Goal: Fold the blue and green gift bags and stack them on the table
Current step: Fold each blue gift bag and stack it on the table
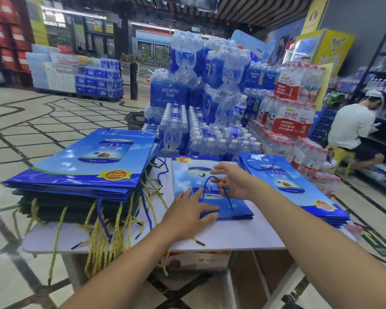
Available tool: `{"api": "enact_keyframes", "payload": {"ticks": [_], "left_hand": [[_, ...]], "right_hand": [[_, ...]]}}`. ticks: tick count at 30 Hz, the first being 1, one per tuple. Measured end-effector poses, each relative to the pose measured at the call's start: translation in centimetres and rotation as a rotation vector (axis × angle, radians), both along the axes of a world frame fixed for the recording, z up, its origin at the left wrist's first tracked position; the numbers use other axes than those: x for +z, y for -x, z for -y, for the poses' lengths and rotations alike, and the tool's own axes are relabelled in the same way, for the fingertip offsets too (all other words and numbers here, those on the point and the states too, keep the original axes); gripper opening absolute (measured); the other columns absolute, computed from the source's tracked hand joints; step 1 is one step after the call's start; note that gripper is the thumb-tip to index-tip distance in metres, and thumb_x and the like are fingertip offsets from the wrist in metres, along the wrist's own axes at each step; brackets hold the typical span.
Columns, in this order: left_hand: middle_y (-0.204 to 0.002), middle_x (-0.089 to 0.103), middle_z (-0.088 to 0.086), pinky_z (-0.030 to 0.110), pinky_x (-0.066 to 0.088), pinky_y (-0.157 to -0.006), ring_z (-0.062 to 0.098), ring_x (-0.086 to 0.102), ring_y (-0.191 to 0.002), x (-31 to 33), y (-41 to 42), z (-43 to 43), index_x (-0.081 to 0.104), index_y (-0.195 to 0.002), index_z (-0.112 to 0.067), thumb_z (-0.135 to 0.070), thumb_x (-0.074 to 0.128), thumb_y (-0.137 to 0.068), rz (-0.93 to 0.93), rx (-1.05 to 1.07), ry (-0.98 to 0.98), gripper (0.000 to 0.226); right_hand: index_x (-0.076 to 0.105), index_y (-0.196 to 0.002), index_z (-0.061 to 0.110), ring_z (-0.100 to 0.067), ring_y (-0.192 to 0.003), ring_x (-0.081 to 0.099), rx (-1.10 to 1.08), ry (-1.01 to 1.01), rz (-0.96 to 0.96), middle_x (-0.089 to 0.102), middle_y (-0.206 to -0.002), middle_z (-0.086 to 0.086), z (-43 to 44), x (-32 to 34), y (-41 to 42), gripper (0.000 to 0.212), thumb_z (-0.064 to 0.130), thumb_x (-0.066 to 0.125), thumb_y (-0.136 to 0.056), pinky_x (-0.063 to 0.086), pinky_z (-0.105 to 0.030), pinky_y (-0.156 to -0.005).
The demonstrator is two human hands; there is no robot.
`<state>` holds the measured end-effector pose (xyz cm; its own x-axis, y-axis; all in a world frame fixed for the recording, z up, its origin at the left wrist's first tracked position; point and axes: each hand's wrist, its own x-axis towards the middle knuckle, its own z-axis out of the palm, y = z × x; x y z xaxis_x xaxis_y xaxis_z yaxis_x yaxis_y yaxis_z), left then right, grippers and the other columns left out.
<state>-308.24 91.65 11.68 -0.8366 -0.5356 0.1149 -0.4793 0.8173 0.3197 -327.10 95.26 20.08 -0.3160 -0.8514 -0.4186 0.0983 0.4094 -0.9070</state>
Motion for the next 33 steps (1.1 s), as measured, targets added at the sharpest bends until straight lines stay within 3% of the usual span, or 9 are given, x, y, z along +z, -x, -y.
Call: {"api": "enact_keyframes", "payload": {"ticks": [5, 8, 12, 21, 24, 26, 28, 31, 33], "left_hand": [[-0.173, -0.006, -0.002, 0.048, 0.002, -0.129, 0.03, 0.001, -0.159, 0.1, 0.0, -0.2, 0.05, -0.14, -0.061, -0.071, 0.037, -0.1, -0.027, -0.004, -0.025, 0.043], [-0.173, -0.007, -0.002, 0.046, 0.0, -0.128, 0.03, 0.0, -0.159, 0.3, 0.0, -0.1, 0.049, -0.142, -0.06, -0.07, 0.036, -0.1, 0.002, -0.01, -0.031, 0.045], [-0.172, 0.016, 0.001, 0.048, 0.001, -0.129, 0.03, 0.003, -0.159, -0.1, 0.0, 0.2, 0.045, -0.144, -0.061, -0.074, 0.03, -0.099, 0.035, -0.014, 0.0, 0.049], [-0.171, 0.019, 0.001, 0.048, 0.003, -0.129, 0.03, 0.004, -0.159, -0.7, 0.5, 0.7, 0.042, -0.144, -0.064, -0.076, 0.027, -0.098, 0.064, -0.012, 0.036, 0.049], [-0.171, 0.019, 0.0, 0.048, 0.003, -0.129, 0.03, 0.004, -0.159, -0.8, 0.5, 0.8, 0.042, -0.143, -0.065, -0.077, 0.028, -0.097, 0.064, -0.01, 0.037, 0.049], [-0.171, 0.021, 0.0, 0.048, 0.004, -0.129, 0.029, 0.006, -0.159, -0.7, 0.5, 0.7, 0.043, -0.143, -0.064, -0.077, 0.029, -0.097, 0.054, -0.009, 0.043, 0.05], [-0.17, 0.024, -0.001, 0.048, 0.006, -0.128, 0.03, 0.009, -0.159, -0.5, 0.4, 0.5, 0.046, -0.142, -0.06, -0.076, 0.03, -0.098, 0.03, -0.002, 0.035, 0.05], [-0.157, 0.047, -0.003, 0.047, 0.02, -0.125, 0.029, 0.026, -0.153, -0.5, 0.5, 0.3, 0.05, -0.137, -0.047, -0.066, 0.036, -0.1, -0.08, 0.034, -0.042, 0.043], [-0.126, 0.063, -0.003, 0.039, 0.041, -0.103, 0.024, 0.052, -0.128, -0.2, 0.3, 0.0, 0.051, -0.126, -0.033, -0.052, 0.043, -0.103, -0.201, 0.099, -0.092, 0.031]], "right_hand": [[0.071, -0.106, 0.012, -0.01, -0.047, 0.025, -0.102, 0.013, -0.138, 0.04, -0.063, 0.003, 4.2, 0.6, -0.2, 0.031, 0.04, 0.057, -0.1, 0.024, -0.019, -0.041], [0.073, -0.078, 0.013, -0.02, -0.052, 0.038, -0.178, 0.044, -0.622, 0.042, -0.061, -0.001, 6.4, -0.2, 0.0, 0.028, 0.031, 0.059, -0.094, 0.031, -0.028, -0.048], [0.047, -0.057, 0.016, -0.026, -0.055, 0.047, -0.147, -0.035, -1.187, 0.048, -0.055, 0.0, 7.3, -3.1, 0.3, 0.036, 0.031, 0.055, -0.089, 0.03, -0.029, -0.051], [0.045, -0.059, 0.016, -0.028, -0.061, 0.052, -0.121, -0.027, -1.267, 0.051, -0.059, -0.002, 7.4, -5.0, 1.3, 0.049, 0.043, 0.046, -0.099, 0.031, -0.03, -0.051], [0.059, -0.07, 0.014, -0.029, -0.07, 0.058, -0.007, -0.001, -1.167, 0.061, -0.068, -0.004, 6.0, -4.3, 1.6, 0.043, 0.043, 0.048, -0.1, 0.042, -0.036, -0.059], [0.075, -0.102, 0.016, -0.029, -0.099, 0.065, 0.132, 0.005, -1.134, 0.074, -0.103, -0.007, 4.4, -5.4, 2.0, 0.035, 0.041, 0.051, -0.101, 0.052, -0.04, -0.084], [0.068, -0.129, 0.02, -0.03, -0.125, 0.056, 0.228, 0.005, -1.189, 0.065, -0.133, -0.007, 2.4, -7.1, 2.2, 0.042, 0.045, 0.049, -0.102, 0.044, -0.042, -0.105], [0.05, -0.148, 0.032, -0.03, -0.142, 0.039, 0.248, -0.01, -1.262, 0.047, -0.149, -0.003, 0.2, -8.5, 1.5, 0.056, 0.06, 0.04, -0.101, 0.033, -0.045, -0.115], [0.036, -0.155, 0.04, -0.026, -0.152, 0.024, 0.275, -0.068, -1.327, 0.031, -0.162, -0.001, -0.7, -8.3, 0.5, 0.063, 0.069, 0.034, -0.099, 0.021, -0.048, -0.122]]}}
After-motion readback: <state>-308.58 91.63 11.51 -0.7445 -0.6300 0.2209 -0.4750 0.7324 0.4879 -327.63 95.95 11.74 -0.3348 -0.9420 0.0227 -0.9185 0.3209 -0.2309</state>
